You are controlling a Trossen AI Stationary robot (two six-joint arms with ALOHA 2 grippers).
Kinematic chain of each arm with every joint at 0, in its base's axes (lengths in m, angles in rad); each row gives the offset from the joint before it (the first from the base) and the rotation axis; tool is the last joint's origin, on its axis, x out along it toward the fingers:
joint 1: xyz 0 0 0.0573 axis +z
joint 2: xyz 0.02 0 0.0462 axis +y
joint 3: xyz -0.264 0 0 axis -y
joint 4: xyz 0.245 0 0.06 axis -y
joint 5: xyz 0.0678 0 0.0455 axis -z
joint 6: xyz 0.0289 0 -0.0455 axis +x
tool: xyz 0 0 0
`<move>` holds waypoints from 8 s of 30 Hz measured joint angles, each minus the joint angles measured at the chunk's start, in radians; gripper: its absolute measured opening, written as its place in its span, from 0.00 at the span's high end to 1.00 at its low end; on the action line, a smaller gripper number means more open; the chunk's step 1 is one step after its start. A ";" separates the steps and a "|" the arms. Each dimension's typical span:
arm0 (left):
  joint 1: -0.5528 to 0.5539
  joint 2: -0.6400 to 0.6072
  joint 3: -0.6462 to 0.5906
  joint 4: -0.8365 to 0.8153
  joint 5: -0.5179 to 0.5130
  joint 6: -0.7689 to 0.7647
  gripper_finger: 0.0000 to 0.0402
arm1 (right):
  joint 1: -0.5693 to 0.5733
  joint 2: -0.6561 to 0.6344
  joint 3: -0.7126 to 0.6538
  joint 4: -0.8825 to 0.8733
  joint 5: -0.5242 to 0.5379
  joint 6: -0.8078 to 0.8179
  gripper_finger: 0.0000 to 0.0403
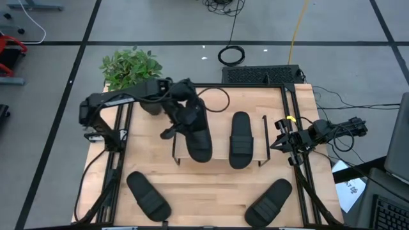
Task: Pick and place slides into the shelf
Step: Put the black slide on the shelf, then adjust the black slide on the shelf
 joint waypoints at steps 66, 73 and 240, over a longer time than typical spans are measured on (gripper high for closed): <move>0.017 0.422 0.283 -0.002 -0.079 0.058 0.88 | 0.000 0.000 0.000 0.003 0.074 0.001 1.00; 0.017 0.422 0.283 0.002 -0.079 0.015 0.79 | 0.000 0.000 0.000 0.003 0.074 0.001 1.00; -0.274 -0.586 -1.599 2.153 -0.537 -0.218 0.99 | -0.003 0.007 0.065 -0.132 0.331 -0.135 0.84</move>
